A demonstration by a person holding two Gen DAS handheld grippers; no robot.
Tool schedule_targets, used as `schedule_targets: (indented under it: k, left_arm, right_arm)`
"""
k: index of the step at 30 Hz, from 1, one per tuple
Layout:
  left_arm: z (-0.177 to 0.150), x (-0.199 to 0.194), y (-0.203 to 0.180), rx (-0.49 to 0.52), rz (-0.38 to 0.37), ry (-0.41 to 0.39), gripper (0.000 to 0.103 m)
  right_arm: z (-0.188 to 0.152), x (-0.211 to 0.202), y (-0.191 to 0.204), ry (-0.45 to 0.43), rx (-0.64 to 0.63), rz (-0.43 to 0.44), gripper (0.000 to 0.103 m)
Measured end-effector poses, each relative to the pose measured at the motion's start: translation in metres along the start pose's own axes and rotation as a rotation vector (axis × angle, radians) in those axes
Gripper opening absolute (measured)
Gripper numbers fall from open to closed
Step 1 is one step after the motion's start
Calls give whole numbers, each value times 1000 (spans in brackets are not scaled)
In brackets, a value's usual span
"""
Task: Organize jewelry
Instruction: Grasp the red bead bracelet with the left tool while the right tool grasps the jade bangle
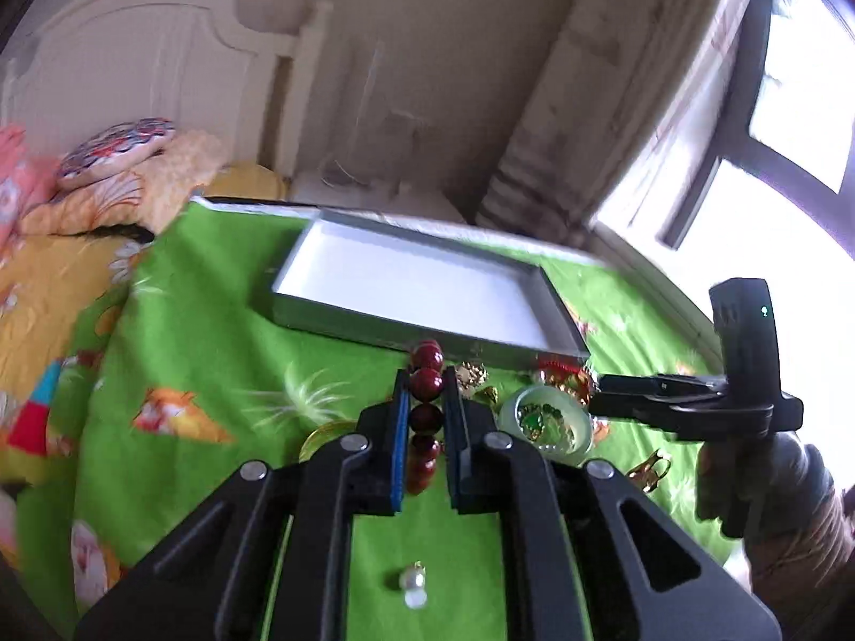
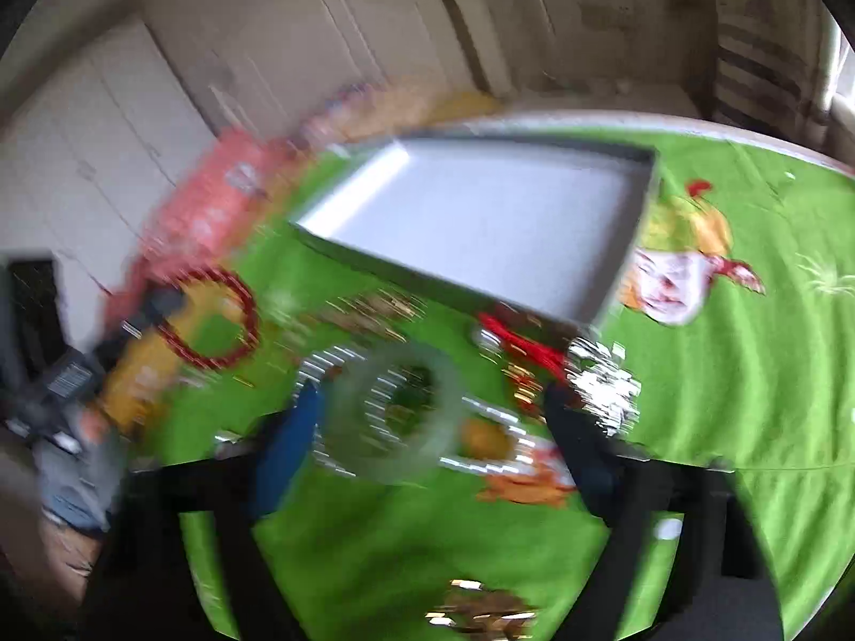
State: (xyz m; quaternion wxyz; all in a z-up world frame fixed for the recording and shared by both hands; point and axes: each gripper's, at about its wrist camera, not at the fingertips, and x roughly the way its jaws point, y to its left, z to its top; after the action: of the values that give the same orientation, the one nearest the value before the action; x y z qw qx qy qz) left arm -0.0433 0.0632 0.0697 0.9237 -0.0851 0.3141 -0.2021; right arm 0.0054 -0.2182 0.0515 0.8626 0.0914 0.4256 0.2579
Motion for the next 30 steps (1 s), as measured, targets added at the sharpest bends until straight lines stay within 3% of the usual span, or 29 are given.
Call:
schedule_targets:
  k: [3,5,7,14,19,23,28,30]
  left_arm:
    - [-6,-12,-5,19,38,-28,11]
    - [-10,-19,-7,17,36,-45,11]
    - [-13,-27,-14,26,36,-56,11]
    - [-24,-39,-17,38,30,-67,11]
    - [-28,-43,-15,39,44,-65,11]
    - [-31,-46,-9,22,46,-61,11]
    - [-34,-43,-5,4,49,-50,11]
    - [-32,-42,-4,-2,47,-49,11]
  right_arm:
    - [-1,8,17,54,-114,-105,69]
    - [0,18,23,100,-174,-193,42]
    - [4,24,27,136,-214,-231,36]
    - [18,52,51,224,-411,-337,36]
    - [22,75,61,322,-551,-345,36]
    - [30,86,60,371,-613,-314,36]
    - [42,89,41,547,-590,-158,34]
    - [47,85,31,575,-577,-107,30]
